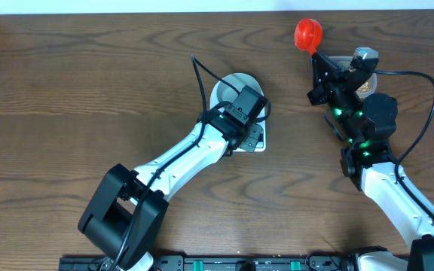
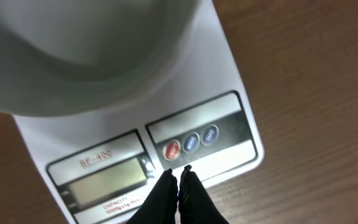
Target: Scoop item into bowl and weigh 50g on scale
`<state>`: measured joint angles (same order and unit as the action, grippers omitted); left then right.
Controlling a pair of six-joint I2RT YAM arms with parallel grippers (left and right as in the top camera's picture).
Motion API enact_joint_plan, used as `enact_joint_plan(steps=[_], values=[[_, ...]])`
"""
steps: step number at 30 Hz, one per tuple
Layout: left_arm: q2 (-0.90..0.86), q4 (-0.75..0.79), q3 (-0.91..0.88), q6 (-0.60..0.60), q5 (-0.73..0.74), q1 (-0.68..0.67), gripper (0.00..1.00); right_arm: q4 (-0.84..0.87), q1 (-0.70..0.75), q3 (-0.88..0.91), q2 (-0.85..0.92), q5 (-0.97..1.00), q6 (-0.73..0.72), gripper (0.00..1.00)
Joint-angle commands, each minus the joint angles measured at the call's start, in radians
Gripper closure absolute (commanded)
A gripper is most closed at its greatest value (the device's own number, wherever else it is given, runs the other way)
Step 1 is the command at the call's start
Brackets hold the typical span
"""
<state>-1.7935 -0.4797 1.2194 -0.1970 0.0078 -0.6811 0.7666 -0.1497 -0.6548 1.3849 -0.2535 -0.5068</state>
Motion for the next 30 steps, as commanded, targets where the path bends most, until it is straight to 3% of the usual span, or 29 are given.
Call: enact_joint_plan(steps=[1, 30], values=[[-0.005, 0.016, 0.004, 0.026, -0.054, 0.002, 0.93, 0.0, 0.007, -0.019, 0.003, 0.008, 0.019, 0.99], [-0.082, 0.045, -0.01, 0.025, -0.042, 0.001, 0.92, 0.0, 0.006, -0.019, 0.003, 0.008, 0.019, 0.99]])
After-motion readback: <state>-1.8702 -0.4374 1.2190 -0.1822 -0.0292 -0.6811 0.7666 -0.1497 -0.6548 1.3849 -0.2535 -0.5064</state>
